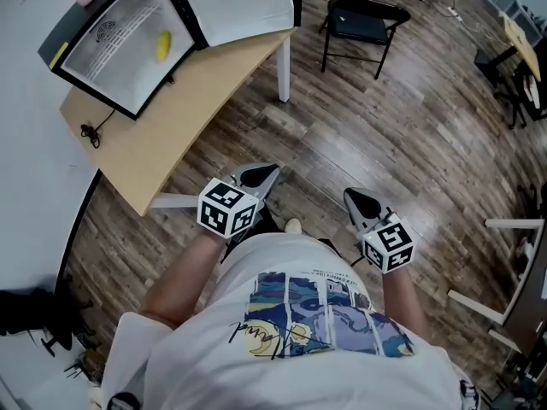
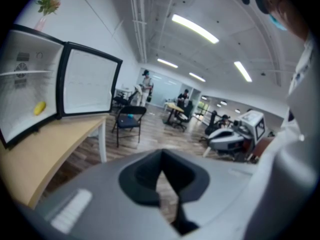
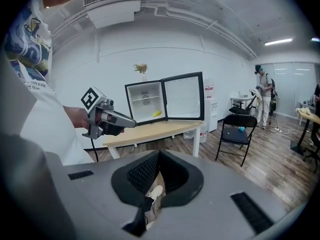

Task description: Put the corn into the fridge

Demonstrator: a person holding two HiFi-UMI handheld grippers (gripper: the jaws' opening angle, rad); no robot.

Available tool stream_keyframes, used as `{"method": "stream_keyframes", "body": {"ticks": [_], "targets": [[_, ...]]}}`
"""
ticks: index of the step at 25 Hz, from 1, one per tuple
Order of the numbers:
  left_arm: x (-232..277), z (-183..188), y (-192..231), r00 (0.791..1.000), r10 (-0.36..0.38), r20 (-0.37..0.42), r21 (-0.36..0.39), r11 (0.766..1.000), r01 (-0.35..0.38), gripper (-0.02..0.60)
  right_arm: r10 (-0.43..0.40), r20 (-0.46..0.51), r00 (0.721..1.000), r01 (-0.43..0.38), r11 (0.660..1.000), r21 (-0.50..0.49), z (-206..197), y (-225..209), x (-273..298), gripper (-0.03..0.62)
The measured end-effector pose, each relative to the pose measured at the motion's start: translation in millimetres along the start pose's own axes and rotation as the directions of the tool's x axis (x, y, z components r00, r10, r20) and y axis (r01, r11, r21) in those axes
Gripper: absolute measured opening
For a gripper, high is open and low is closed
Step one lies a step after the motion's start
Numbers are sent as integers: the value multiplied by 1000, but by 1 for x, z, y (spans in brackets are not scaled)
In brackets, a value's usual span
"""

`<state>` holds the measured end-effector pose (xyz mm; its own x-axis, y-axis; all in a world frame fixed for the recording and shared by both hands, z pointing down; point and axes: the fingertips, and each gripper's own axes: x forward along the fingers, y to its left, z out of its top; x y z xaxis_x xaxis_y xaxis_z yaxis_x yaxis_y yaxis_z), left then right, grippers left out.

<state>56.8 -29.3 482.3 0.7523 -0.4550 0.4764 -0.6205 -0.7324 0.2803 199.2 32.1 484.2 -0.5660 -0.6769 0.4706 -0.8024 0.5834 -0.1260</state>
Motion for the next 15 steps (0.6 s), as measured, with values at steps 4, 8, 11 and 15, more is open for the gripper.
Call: {"method": "stream_keyframes", "body": {"ticks": [4, 8, 11, 15], "targets": [[0, -4, 4, 1000, 9, -9, 4, 1000, -9, 9, 4, -6, 1000, -4, 1000, 0, -4, 0, 1, 12], [0, -3, 12, 1000, 22, -7, 3, 1000, -22, 9, 8, -8, 1000, -8, 1000, -11, -1, -3, 6, 12], [0, 1, 18, 1000, 30, -3, 3, 1000, -30, 9, 11, -6, 1000, -12, 1000, -20, 5, -7, 11, 12], [1, 7, 29, 999, 39, 0, 2, 999, -39, 9, 18, -3, 1000, -18, 999, -31, 14, -10, 20, 11]]}}
